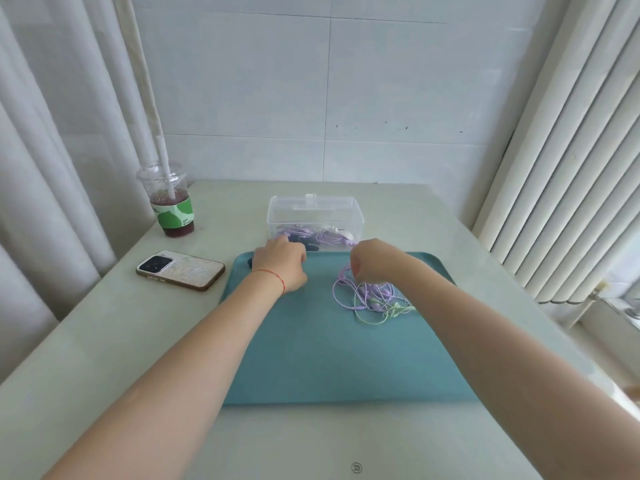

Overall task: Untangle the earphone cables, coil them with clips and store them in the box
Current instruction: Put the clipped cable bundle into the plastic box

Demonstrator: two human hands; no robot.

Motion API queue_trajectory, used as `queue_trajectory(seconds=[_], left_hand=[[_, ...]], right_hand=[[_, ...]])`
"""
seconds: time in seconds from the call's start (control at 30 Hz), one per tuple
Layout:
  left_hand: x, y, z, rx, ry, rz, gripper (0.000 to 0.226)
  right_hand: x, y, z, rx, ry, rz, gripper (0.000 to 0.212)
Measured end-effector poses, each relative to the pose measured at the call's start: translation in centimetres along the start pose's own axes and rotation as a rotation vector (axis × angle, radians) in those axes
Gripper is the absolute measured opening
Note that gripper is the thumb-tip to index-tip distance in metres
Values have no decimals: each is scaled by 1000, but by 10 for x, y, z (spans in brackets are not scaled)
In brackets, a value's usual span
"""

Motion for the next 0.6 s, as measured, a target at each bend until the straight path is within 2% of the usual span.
queue_trajectory(seconds=[0.1,0.2,0.33,0.47,0.6], left_hand=[[2,-25,3,-202,-46,-123,20],[12,-50,-8,-375,52,-149,27],[22,-65,-22,-465,165,-112,36],[26,-62,-22,-757,121,-172,14],[18,-61,-10,-998,53,-282,11]], right_hand=[[-6,-7,0,95,-50,48,22],[-10,-27,0,309,-137,80,20],[-15,-52,-3,394,-193,61,17],[-17,-67,0,483,-279,51,19],[-13,-60,6,499,-309,120,31]])
Point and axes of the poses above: each hand's wrist, its own x-axis towards the middle knuckle, its own z-axis out of the back of the hand, y = z × x, the point moved 7 cm from there along x, towards the middle knuckle, and after that the axes turned 15 degrees about y, right-handed, at the moved point
